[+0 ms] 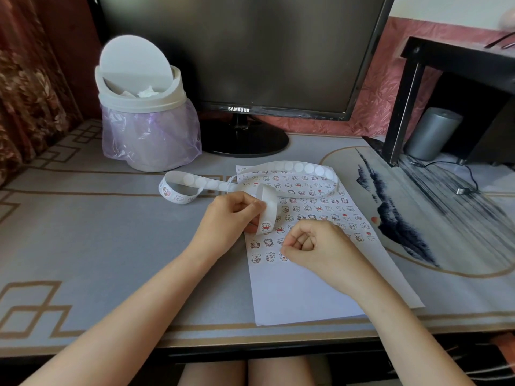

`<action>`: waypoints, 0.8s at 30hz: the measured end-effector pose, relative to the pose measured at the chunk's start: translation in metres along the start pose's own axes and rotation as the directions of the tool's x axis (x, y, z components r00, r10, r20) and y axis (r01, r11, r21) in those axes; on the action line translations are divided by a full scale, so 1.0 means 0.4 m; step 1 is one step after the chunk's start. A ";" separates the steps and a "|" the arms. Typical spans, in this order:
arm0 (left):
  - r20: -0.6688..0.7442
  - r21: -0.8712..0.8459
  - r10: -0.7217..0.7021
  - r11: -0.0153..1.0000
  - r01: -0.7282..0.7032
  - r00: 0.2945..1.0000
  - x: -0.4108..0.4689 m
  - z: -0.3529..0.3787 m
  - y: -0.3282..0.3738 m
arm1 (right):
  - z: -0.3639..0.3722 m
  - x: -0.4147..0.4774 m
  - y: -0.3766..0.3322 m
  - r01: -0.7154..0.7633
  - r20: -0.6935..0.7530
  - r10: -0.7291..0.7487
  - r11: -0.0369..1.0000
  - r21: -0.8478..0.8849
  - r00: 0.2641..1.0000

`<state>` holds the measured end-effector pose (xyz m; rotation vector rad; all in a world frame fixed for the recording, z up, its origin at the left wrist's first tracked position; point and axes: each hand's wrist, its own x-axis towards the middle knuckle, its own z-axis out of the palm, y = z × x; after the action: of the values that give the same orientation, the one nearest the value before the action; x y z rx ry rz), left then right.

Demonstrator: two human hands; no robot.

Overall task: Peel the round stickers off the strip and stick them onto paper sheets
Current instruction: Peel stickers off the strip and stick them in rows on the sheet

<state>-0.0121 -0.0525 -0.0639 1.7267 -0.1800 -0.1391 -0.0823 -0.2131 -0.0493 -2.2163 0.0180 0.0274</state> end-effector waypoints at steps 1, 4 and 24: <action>0.001 0.000 -0.001 1.000 0.001 1.000 0.000 0.000 0.000 | 0.002 -0.001 0.001 0.006 -0.014 -0.006 1.000 -0.016 1.000; 0.003 -0.002 0.001 1.000 -0.001 1.000 -0.001 0.001 0.000 | 0.006 -0.004 0.013 0.017 -0.058 -0.025 0.990 -0.138 0.998; 0.000 0.012 -0.015 1.000 0.015 1.000 -0.004 0.001 0.003 | 0.006 -0.005 0.036 -0.043 -0.184 0.005 0.978 -0.205 0.983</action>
<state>-0.0137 -0.0526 -0.0629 1.7400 -0.1677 -0.1493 -0.0848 -0.2198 -0.0620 -2.4221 0.1498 -0.1678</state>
